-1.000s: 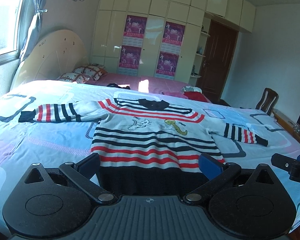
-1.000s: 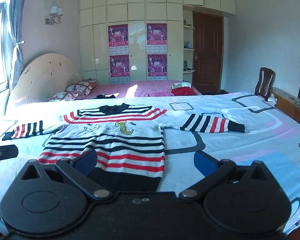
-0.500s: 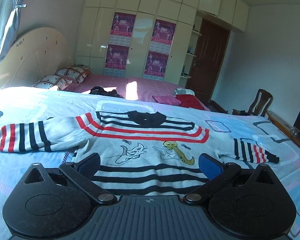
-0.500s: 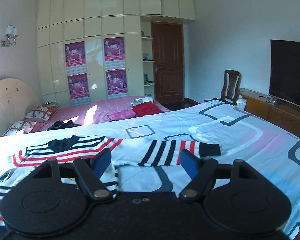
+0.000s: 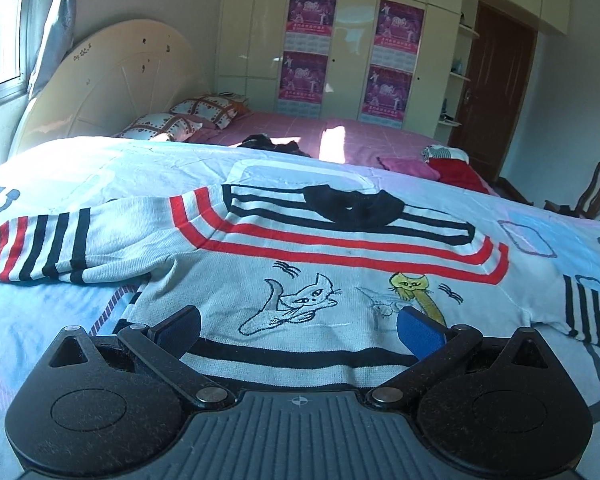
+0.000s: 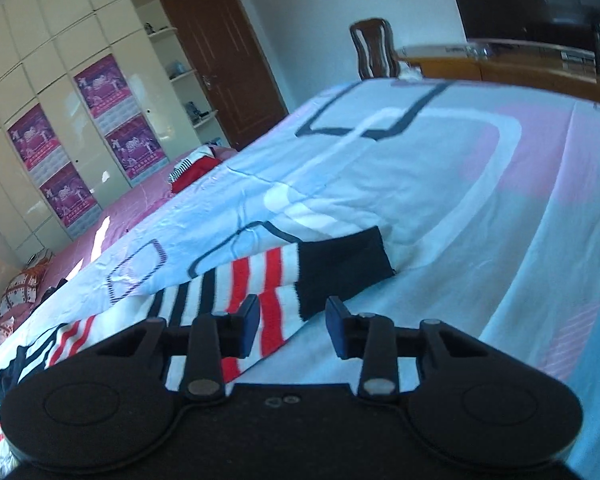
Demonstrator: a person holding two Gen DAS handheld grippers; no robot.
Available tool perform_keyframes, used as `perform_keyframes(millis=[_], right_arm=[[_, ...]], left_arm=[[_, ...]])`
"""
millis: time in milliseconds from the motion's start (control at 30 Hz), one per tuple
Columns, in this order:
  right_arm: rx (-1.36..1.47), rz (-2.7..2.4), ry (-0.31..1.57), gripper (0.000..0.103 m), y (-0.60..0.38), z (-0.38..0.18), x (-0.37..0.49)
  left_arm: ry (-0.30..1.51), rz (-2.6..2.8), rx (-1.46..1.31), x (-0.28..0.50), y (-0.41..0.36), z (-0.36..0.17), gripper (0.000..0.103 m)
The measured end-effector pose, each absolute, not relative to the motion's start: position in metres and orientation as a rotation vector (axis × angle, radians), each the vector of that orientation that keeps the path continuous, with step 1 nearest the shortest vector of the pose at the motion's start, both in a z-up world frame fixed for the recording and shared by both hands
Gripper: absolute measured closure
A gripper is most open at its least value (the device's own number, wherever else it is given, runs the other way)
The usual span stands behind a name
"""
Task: Fold small clothes
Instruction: 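Grasp the black sleeve cuffs with both grippers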
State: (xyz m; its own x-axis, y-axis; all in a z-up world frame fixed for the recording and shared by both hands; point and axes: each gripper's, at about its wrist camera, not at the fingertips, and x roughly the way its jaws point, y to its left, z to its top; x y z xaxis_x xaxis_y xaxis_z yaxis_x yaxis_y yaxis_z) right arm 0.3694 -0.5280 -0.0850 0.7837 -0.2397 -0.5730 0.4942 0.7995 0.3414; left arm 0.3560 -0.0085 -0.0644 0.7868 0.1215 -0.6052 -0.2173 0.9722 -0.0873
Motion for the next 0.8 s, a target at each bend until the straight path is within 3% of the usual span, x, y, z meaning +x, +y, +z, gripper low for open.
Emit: perform_keyframes(millis=[300,500,800], right_arm=[[0.651,-0.396,0.569,0.065,-0.557,-0.131,0.404],[0.588,-0.428,0.564,0.093,-0.553,-0.131,0.420],[0.308,-0.417,0.495,0.095,-0.484,-0.076,0.435]], left_arm=[[0.686,0.293,-0.148,0.401,-0.013,-0.081,0.000],[0.719,0.302,-0.099,0.409,0.002,-0.086,0.000],[0.744,0.306,-0.023,0.419,0.072,-0.103,0.000]])
